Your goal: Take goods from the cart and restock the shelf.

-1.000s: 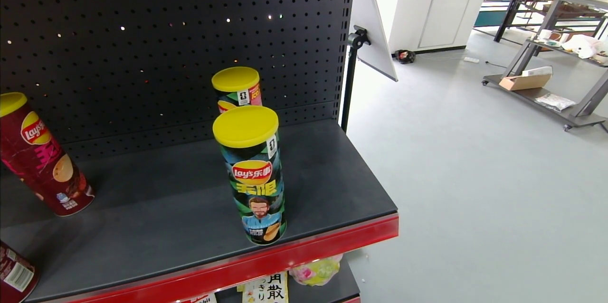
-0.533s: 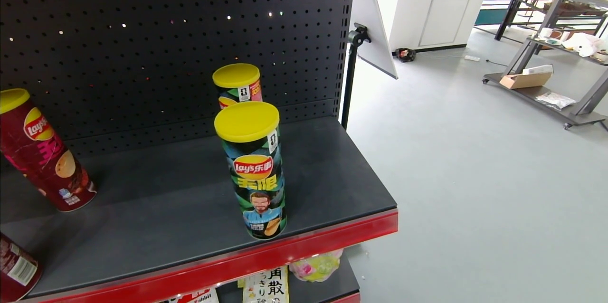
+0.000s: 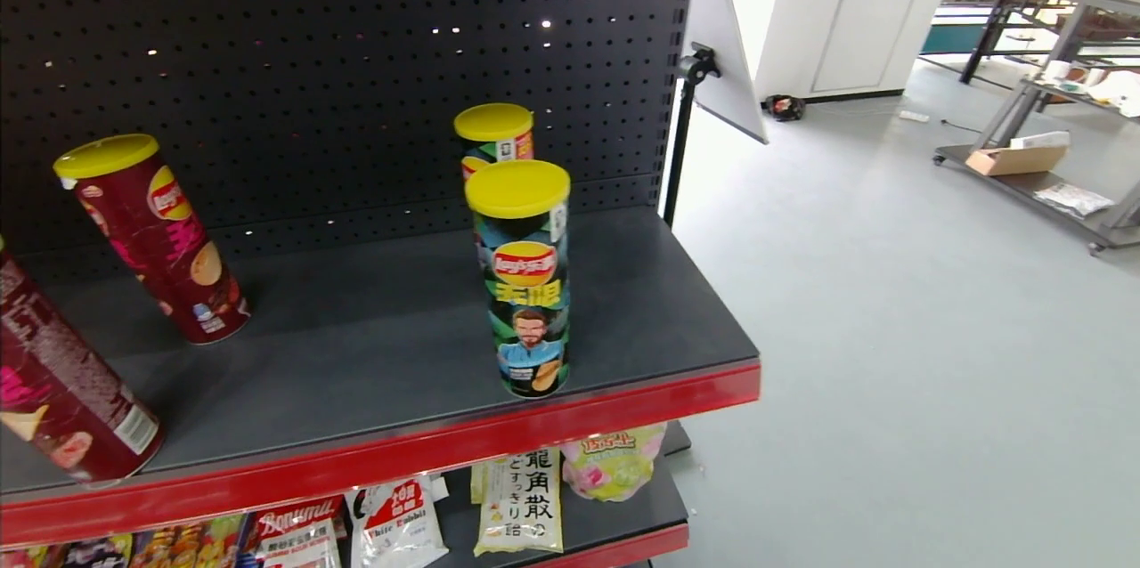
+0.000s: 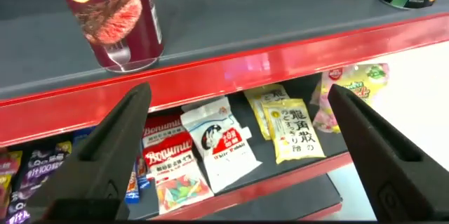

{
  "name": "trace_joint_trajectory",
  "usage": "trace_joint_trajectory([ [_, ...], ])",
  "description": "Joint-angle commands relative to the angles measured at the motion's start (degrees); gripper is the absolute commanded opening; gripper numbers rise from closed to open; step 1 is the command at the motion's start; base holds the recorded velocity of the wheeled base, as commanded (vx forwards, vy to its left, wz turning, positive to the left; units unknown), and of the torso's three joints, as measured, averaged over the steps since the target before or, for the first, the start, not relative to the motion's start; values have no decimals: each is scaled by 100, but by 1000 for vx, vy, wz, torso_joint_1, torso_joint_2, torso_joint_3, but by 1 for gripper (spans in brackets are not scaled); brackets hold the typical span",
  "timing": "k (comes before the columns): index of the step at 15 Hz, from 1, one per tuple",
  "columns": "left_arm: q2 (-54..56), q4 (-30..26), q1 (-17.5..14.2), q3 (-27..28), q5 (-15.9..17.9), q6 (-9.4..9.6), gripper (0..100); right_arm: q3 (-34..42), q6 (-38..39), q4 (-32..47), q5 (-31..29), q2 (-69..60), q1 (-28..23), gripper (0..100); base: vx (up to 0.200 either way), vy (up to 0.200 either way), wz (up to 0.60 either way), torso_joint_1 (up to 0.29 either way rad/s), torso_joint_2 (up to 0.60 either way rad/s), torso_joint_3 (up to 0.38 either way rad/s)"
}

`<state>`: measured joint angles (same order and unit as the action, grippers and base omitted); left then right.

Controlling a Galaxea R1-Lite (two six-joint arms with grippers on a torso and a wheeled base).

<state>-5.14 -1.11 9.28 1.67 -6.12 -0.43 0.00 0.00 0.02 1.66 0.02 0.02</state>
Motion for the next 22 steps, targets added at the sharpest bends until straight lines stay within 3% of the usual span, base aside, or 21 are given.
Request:
trace_joint_trajectory([
  [1,-22,-3,4,0,-3,-1,100,0,0,-2,1,-2,-2,100,0,0,600,7,12,-12],
  [9,-22,-3,4,-9,-30,-80,100,0,9,-2,1,-2,-2,100,0,0,75,1,0,0],
  [15,-22,-3,4,-9,14,-432,100,0,26,-2,45,-2,-2,100,0,0,0,0,0,0],
  [16,-22,14,4,-26,102,-388,100,0,26,-2,45,-2,-2,100,0,0,0,0,0,0],
  [17,-13,155,4,-158,445,-107,100,0,26,-2,54,-2,-2,100,0,0,0,0,0,0],
  [18,-22,137,4,-167,638,60,100,0,26,-11,54,-2,-2,100,0,0,0,0,0,0],
  [22,-22,120,4,-167,586,104,100,0,0,-2,54,-2,-2,100,0,0,0,0,0,0],
])
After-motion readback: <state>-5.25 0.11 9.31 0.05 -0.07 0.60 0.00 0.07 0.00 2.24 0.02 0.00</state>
